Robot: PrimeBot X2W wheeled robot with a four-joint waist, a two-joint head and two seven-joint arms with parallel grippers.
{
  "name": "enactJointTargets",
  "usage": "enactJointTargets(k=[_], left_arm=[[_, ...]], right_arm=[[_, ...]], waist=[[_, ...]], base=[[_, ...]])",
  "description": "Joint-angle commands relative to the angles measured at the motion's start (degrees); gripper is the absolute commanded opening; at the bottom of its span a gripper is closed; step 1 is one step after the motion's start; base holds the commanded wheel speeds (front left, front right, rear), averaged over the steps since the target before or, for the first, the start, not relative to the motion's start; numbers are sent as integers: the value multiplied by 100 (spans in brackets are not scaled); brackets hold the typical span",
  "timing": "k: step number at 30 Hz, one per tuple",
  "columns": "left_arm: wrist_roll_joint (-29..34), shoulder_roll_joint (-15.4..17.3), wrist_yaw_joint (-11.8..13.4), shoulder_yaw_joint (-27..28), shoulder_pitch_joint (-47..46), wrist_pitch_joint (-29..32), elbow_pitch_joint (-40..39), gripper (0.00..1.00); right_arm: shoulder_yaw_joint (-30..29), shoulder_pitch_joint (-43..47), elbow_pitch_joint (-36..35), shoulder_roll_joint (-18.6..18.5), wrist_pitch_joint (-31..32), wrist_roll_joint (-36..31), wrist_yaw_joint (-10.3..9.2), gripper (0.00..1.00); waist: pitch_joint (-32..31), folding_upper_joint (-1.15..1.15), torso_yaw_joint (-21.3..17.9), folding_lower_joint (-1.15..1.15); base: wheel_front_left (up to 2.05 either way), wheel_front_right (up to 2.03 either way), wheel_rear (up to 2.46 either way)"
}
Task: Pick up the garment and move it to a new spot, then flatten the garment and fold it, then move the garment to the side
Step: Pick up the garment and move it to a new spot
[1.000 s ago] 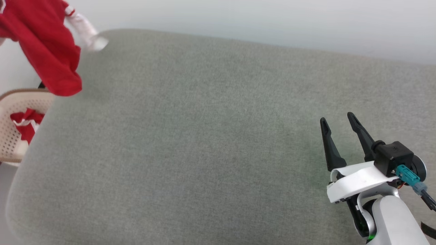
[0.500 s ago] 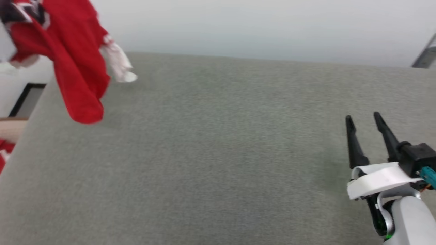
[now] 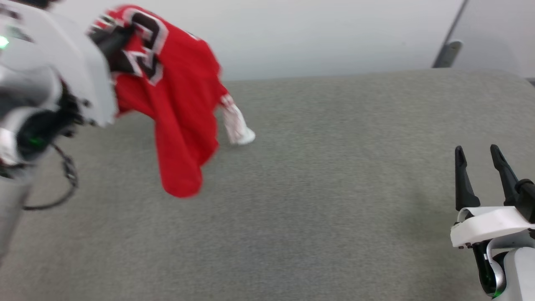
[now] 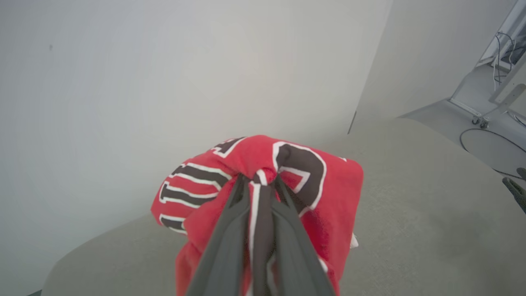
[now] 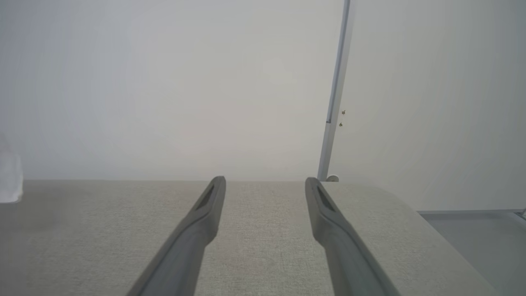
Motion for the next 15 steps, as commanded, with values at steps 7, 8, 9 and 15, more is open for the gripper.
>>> enactJointTargets(k=[7, 8, 9, 15], left_arm=[[22, -404, 236, -380, 304, 138, -381, 0], [26, -463, 252, -433, 360, 138, -385, 0], [53, -493, 256, -490, 403, 116, -379, 0], [136, -620, 147, -853, 925, -14, -47, 0]], right_arm=[[-192, 59, 107, 126, -46, -22, -8, 100], [-206, 61, 117, 151, -48, -24, -8, 100], [-207, 57, 121, 179, -50, -24, -8, 100], [-208, 11, 122, 284, -55, -10, -8, 100]], waist=[[162, 0, -486, 0], [185, 0, -504, 0], [215, 0, -525, 0], [350, 0, -567, 0]], base=[[0, 0, 0], [0, 0, 0], [0, 0, 0], [0, 0, 0]])
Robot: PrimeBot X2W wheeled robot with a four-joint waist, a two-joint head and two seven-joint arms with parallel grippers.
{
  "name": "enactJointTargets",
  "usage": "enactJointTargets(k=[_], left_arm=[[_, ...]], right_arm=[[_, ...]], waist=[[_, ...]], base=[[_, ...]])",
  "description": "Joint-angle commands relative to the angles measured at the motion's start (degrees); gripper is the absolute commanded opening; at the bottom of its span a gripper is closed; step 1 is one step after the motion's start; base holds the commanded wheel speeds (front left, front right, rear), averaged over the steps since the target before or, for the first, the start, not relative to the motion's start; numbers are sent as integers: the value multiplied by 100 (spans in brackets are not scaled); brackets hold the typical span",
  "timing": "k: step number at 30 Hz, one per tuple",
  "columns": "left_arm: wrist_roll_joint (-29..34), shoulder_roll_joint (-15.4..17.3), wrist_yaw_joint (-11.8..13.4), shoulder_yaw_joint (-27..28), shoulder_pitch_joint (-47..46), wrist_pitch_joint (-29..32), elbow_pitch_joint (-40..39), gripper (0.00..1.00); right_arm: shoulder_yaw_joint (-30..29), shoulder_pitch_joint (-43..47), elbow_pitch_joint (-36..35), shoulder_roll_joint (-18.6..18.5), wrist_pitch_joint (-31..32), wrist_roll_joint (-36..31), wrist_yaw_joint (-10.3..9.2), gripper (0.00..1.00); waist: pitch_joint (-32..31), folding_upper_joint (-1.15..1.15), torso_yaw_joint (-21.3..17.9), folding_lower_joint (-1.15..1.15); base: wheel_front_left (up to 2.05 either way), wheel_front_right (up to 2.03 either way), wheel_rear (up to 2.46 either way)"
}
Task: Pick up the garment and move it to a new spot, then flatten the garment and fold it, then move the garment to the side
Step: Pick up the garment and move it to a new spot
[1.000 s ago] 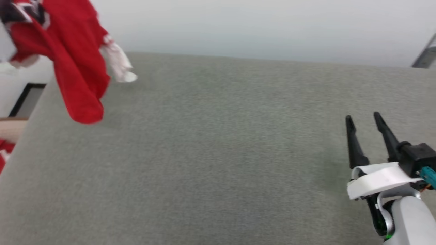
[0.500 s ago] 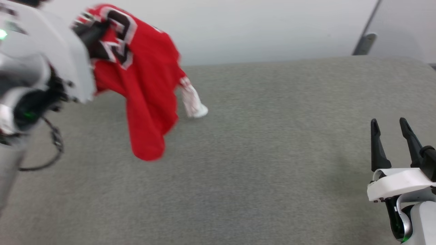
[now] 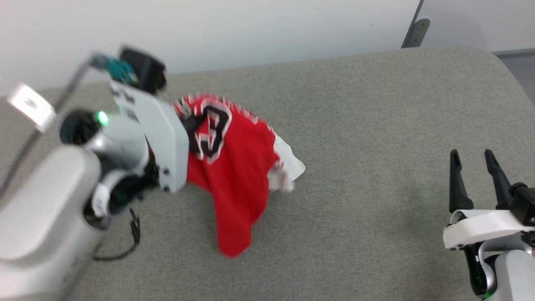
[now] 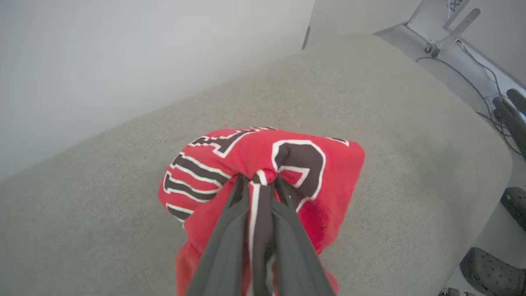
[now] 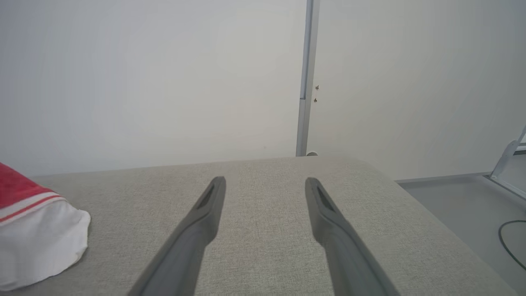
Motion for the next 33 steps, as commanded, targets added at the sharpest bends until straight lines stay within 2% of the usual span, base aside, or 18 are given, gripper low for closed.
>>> enactJointTargets(k=[1, 10, 18, 20, 21, 22, 23, 24, 25, 26, 33], left_arm=[[72, -37, -68, -94, 196, -94, 138, 0], [31, -264, -411, -470, 751, -390, 1150, 0], [15, -435, -749, -679, 832, -520, 2108, 0], [-3, -483, -827, -701, 806, -561, 2302, 19], [-3, -483, -827, -701, 806, -561, 2302, 19], [1, -489, -870, -713, 790, -588, 2394, 38], [5, -508, -906, -727, 769, -598, 2465, 52], [-19, -529, -946, -733, 751, -596, 2520, 73], [-44, -565, -973, -743, 729, -576, 2562, 90], [-68, -582, -1005, -744, 708, -565, 2590, 98], [-120, -421, -1130, -724, 730, -560, 2408, 100]], right_arm=[[25, -1, -12, 37, -30, 10, -8, 100], [250, -110, 11, 150, -32, 40, -8, 100], [350, -168, 52, 184, -32, 67, -8, 100], [367, -174, 62, 188, -33, 78, -8, 100], [367, -174, 62, 188, -33, 78, -8, 100], [380, -176, 68, 187, -33, 80, -8, 100], [396, -173, 73, 189, -33, 84, -8, 100], [422, -167, 80, 191, -33, 85, -8, 100], [423, -150, 84, 181, -33, 84, -8, 100], [423, -123, 89, 175, -33, 76, -8, 100], [469, 26, 159, 91, -33, 68, -8, 100]], waist=[[76, 0, -27, 0], [189, 0, -41, 0], [214, 0, -64, 0], [204, 0, -63, 0], [204, 0, -63, 0], [196, 0, -61, 0], [184, 0, -55, 0], [168, 0, -48, 0], [142, 0, -28, 0], [108, 0, -8, 0], [-212, 0, 176, 0]], base=[[0, 0, 0], [0, 0, 0], [0, 0, 0], [0, 0, 0], [0, 0, 0], [0, 0, 0], [0, 0, 0], [0, 0, 0], [0, 0, 0], [0, 0, 0], [0, 0, 0]])
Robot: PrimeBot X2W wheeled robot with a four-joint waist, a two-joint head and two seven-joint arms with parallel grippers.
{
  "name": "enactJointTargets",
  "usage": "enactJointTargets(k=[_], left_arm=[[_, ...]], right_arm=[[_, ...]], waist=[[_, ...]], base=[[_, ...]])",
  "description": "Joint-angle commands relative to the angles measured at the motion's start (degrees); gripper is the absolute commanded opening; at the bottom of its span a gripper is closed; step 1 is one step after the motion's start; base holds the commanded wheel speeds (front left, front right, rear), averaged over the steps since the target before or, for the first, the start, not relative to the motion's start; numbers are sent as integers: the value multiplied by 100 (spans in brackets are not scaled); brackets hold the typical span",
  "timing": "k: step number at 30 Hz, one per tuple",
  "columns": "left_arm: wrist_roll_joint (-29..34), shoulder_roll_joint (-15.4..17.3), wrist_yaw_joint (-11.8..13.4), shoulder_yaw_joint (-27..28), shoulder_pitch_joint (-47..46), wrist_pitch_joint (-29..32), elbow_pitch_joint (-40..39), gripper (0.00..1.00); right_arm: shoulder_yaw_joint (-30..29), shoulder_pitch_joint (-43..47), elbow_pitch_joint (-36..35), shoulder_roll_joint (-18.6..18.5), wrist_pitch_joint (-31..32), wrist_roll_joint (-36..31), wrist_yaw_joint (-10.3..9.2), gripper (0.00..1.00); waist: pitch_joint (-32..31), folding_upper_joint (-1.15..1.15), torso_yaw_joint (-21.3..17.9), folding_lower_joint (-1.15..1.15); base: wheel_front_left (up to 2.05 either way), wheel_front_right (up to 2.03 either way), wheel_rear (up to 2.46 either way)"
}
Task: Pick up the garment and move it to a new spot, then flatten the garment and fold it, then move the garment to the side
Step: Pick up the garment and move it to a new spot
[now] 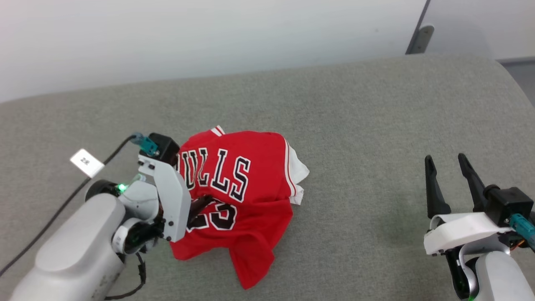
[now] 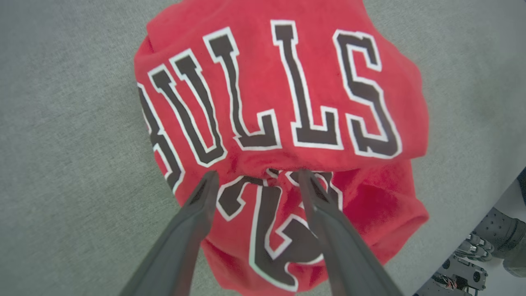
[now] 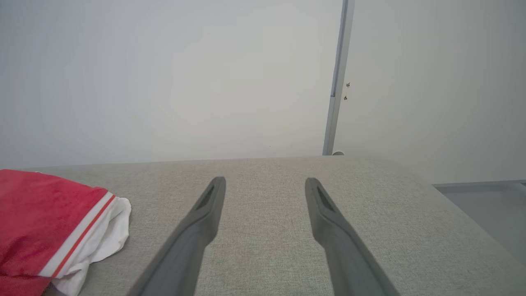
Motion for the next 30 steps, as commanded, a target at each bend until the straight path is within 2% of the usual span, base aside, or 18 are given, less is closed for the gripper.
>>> enactJointTargets(k=[1, 4, 7, 16, 24, 30], left_arm=[[-27, 46, -7, 38, 31, -18, -89, 100], [-71, 171, 78, 122, 156, -92, -349, 100], [-80, 353, 200, 331, 345, -416, -700, 100], [-99, 781, 508, 1151, 1325, -2083, -1511, 100], [6, 916, 464, 1629, 2231, -3541, -1658, 100], [-79, 984, 556, 1986, 2821, -4316, -1636, 100]], right_arm=[[32, 76, 25, -25, -33, 62, -8, 100], [92, 150, 70, -74, -33, 99, -8, 100], [166, 218, 80, -114, -33, 97, -8, 100], [153, 456, 30, -229, -32, 171, -8, 100], [1, 639, -57, -249, -32, 154, -8, 100], [-128, 782, -119, -251, -32, 147, -8, 100]], waist=[[-166, 0, 133, 0], [-345, 0, 243, 0], [-533, 0, 341, 0], [-805, 0, 733, 0], [-933, 0, 1063, 0], [-984, 0, 1243, 0]], base=[[0, 0, 0], [0, 0, 0], [0, 0, 0], [0, 0, 0], [0, 0, 0], [0, 0, 0]])
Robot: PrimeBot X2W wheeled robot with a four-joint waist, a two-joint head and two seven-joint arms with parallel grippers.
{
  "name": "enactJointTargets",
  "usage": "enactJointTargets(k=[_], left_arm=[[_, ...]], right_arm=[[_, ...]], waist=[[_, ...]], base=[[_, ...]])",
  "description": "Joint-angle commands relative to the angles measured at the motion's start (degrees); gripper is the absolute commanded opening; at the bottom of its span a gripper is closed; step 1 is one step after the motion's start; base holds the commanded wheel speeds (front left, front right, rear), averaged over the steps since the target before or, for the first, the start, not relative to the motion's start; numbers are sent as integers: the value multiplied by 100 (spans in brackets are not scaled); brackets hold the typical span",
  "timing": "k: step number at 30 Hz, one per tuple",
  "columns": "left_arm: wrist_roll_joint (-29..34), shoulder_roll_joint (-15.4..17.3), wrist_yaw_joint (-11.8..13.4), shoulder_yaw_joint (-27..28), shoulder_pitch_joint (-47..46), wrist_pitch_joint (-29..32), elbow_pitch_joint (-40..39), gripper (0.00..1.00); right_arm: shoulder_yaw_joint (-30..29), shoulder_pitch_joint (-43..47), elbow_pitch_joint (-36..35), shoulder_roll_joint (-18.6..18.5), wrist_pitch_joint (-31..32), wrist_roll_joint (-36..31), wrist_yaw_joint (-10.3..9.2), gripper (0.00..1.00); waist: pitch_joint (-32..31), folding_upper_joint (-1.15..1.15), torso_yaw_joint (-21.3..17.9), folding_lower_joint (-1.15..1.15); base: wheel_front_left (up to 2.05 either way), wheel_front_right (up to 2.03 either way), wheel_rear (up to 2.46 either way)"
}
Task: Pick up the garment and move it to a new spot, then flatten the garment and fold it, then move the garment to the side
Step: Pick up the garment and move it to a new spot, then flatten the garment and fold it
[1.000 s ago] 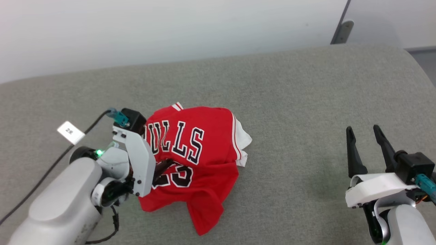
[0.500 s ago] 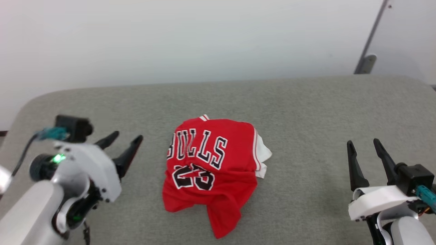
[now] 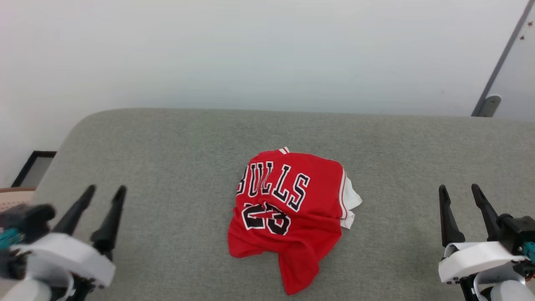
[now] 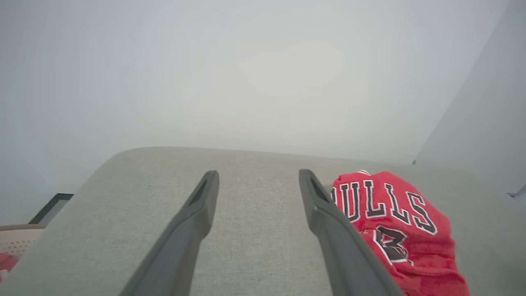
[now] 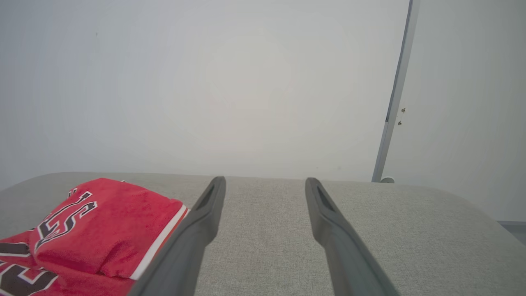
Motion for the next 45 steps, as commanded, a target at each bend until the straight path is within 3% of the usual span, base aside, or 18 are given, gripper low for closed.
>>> enactJointTargets(k=[1, 8, 16, 23, 31, 45], left_arm=[[-27, 51, 55, 114, 173, -170, 1, 100], [-85, -4, 67, 731, 792, -683, 2, 100], [126, -323, -255, 1397, 1253, -734, 19, 100], [267, -567, -262, 1745, 1307, -731, 49, 100], [371, -716, -237, 1864, 1416, -732, -188, 100], [671, -1411, -467, 1838, 1060, -731, -543, 100]], right_arm=[[-41, 123, -12, -9, -31, -12, -8, 100], [-65, 183, -49, 16, -31, 9, -8, 100], [-62, 218, -87, 37, -31, -16, -7, 100], [103, 90, 96, -11, -31, 74, -8, 100], [296, -379, 559, -260, 174, 244, -8, 100], [484, -1336, 1534, -769, 1265, 241, -8, 100]], waist=[[-45, 0, 89, 0], [-57, 0, 147, 0], [-16, 0, 183, 0], [37, 0, 298, 0], [262, 0, 744, 0], [1050, 0, 1701, 0]], base=[[0, 0, 0], [0, 0, 0], [0, 0, 0], [0, 0, 0], [0, 0, 0], [0, 0, 0]])
